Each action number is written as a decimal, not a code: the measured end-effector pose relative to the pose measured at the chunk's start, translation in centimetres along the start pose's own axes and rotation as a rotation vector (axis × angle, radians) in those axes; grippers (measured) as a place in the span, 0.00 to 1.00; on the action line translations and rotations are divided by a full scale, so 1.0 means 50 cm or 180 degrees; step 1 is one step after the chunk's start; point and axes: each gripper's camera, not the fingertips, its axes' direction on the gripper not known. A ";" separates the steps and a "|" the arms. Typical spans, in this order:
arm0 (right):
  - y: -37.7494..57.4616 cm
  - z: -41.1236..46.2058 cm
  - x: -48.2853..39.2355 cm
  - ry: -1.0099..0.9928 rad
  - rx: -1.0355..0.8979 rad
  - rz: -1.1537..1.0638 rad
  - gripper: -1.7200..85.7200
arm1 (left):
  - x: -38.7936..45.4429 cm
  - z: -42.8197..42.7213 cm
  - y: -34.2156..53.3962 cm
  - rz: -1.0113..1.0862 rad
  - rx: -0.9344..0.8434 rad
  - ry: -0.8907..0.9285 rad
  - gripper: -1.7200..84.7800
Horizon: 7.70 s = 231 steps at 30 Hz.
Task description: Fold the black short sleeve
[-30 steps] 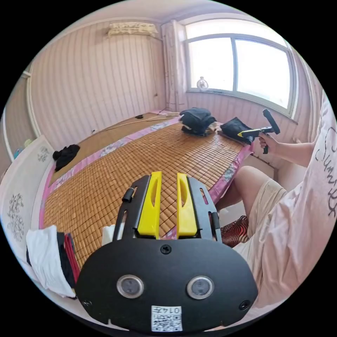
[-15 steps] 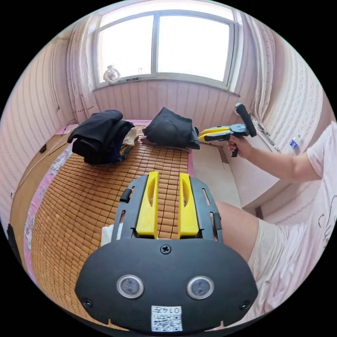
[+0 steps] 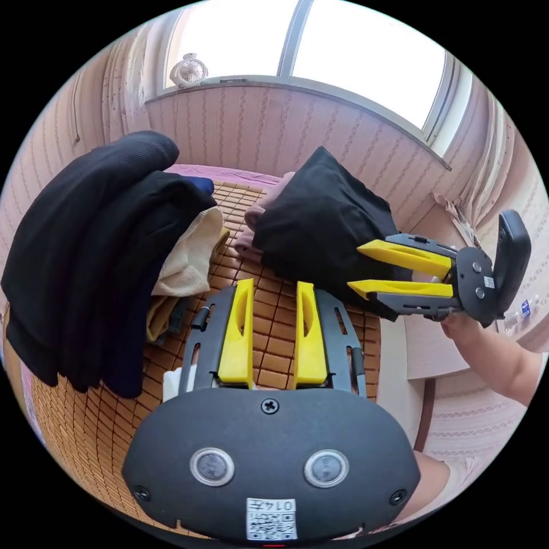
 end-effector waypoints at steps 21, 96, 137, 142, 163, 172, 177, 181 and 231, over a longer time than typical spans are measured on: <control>0.160 -0.412 0.174 -0.3378 0.1882 0.0469 0.02 | 0.002 -0.496 0.247 -0.0237 0.0454 0.0121 0.02; -0.089 -1.140 -0.087 -0.3967 0.3279 -0.0985 0.03 | 0.767 -2.056 0.983 -0.0525 0.4036 -0.2276 0.01; -0.275 -0.118 -0.489 -0.3188 -0.0937 0.1064 0.03 | -0.098 -1.451 1.165 -0.3464 -0.0106 -0.0465 0.02; -0.240 -0.030 -0.522 -0.3032 -0.1529 0.1088 0.03 | -0.114 -1.412 1.222 -0.3561 -0.0347 -0.0254 0.02; -0.314 0.031 -0.706 -0.2397 -0.2239 0.0041 0.09 | -0.159 -1.407 1.321 -0.3331 -0.0805 -0.0118 0.07; -0.526 -0.012 -0.870 -0.1877 -0.1510 -0.0965 0.12 | -0.211 -1.458 1.256 -0.2659 -0.0494 -0.0978 0.07; -0.718 -0.004 -1.104 -0.2271 -0.1004 -0.1601 0.12 | -0.330 -1.415 1.169 -0.2282 -0.0142 -0.1298 0.07; -0.849 0.042 -1.307 -0.2380 -0.0846 -0.1902 0.13 | -0.457 -1.366 1.125 -0.2289 -0.0029 -0.1537 0.08; -0.874 0.014 -1.476 -0.3155 -0.0547 -0.1999 0.05 | -0.741 -1.266 1.246 -0.3315 0.0183 -0.1728 0.01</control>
